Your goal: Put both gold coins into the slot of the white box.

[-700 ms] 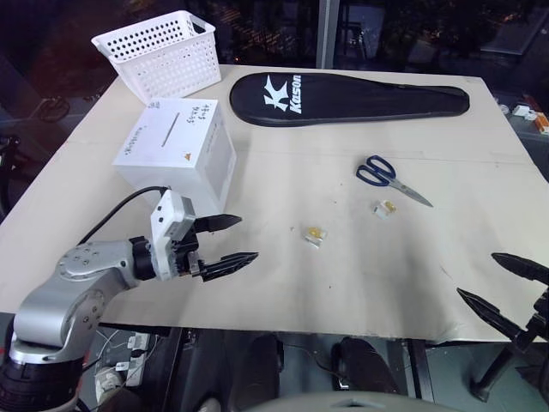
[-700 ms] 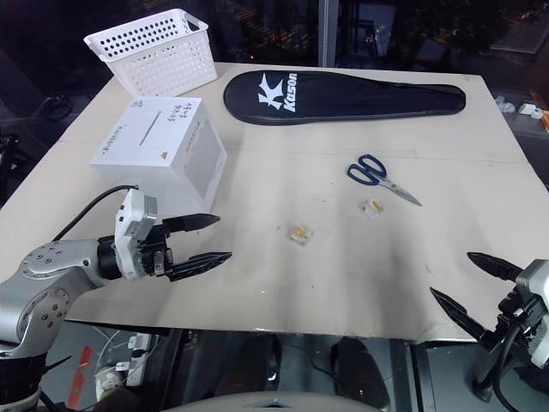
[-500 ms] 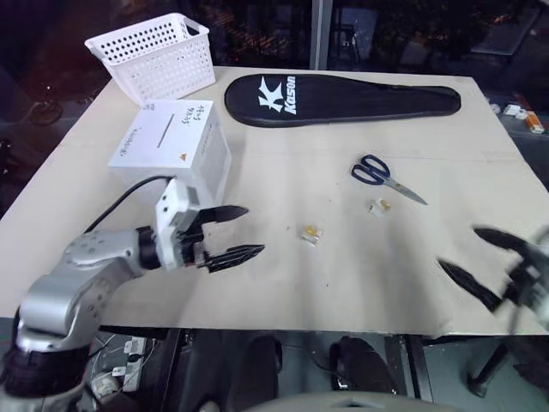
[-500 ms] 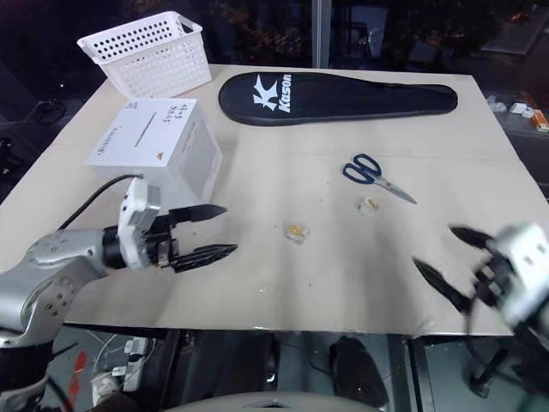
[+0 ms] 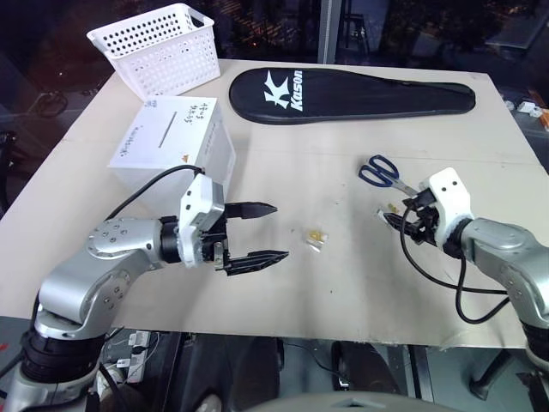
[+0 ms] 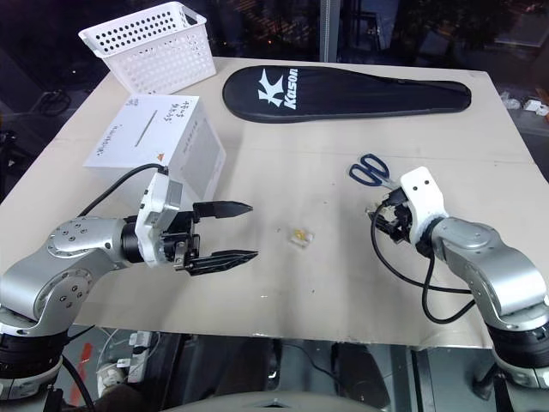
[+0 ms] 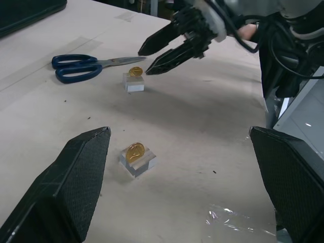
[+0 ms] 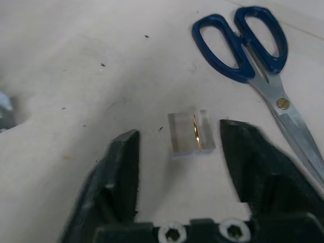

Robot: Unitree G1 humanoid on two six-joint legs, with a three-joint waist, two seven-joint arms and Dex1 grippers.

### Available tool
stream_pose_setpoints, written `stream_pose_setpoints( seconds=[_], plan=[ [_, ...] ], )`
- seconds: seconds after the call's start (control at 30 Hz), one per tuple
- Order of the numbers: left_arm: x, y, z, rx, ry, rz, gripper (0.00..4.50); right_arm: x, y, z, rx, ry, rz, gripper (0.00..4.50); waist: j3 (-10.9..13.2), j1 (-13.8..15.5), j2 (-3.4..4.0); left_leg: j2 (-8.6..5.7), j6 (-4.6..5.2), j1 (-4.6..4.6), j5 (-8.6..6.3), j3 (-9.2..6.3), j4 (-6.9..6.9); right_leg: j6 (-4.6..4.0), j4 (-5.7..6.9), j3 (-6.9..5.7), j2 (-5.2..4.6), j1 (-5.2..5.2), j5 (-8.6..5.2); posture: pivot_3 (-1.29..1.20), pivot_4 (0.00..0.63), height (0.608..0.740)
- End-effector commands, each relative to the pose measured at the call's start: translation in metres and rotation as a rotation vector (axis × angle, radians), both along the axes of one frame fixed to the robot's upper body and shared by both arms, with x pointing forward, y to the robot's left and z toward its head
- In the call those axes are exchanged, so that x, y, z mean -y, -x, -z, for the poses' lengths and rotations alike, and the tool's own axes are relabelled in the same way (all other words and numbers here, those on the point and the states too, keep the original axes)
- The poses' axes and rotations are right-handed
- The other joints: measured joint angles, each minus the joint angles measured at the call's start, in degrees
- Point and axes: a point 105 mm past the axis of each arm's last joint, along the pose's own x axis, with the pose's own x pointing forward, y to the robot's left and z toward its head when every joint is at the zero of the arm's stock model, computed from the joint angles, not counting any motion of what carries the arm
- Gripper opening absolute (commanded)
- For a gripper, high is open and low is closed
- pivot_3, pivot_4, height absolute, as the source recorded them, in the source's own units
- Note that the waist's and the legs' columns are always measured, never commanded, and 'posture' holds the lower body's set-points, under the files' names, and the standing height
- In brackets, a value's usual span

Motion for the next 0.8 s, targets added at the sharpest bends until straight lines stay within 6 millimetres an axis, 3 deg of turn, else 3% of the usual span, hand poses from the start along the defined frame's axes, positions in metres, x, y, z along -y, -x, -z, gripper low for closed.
stream_pose_setpoints(
  seconds=[0.03,0.1,0.13,0.2,0.23,0.8],
  plan=[
    [0.0038,0.0081,-0.0071,0.038,0.007,0.020,4.50,0.0053,-0.0066,-0.0074,0.030,0.032,0.034,1.95,0.0,0.0,0.00,0.00,0.00,0.00,0.00,-0.01,-0.01,0.00,0.00,-0.01,0.00,0.00,0.00,0.00,0.150,0.740],
    [0.0031,0.0088,-0.0067,0.038,0.007,0.014,4.50,0.0079,-0.0106,-0.0089,0.027,0.025,0.052,1.95,0.0,0.0,0.00,0.01,0.00,0.01,0.00,-0.02,-0.02,0.00,0.00,-0.02,0.00,0.00,0.00,0.00,0.150,0.740],
    [0.0028,0.0090,-0.0063,0.038,0.008,0.012,4.50,0.0083,-0.0120,-0.0093,0.028,0.023,0.055,1.74,0.0,0.0,0.00,0.01,0.00,0.01,0.00,-0.02,-0.02,0.00,0.00,-0.02,0.00,0.00,0.00,0.00,0.150,0.740],
    [0.0024,0.0094,-0.0057,0.038,0.008,0.010,4.50,0.0076,-0.0129,-0.0097,0.029,0.027,0.051,1.17,0.0,0.0,0.00,0.01,0.00,0.01,0.00,-0.01,-0.02,0.00,0.01,-0.01,0.01,0.00,0.00,0.00,0.150,0.740],
    [0.0020,0.0095,-0.0055,0.037,0.008,0.008,4.50,0.0065,-0.0131,-0.0095,0.026,0.028,0.047,0.64,0.0,0.0,0.00,0.01,0.00,0.02,0.00,-0.02,-0.02,0.00,0.02,-0.02,0.01,0.00,0.00,0.00,0.150,0.740],
    [-0.0008,0.0121,-0.0015,0.030,0.011,0.000,4.50,0.0010,-0.0111,-0.0056,-0.006,0.036,0.016,0.64,0.0,-0.1,0.00,0.01,0.00,0.02,0.00,-0.01,-0.02,0.00,0.02,-0.02,0.01,0.00,0.00,0.00,0.150,0.740]
  ],
)
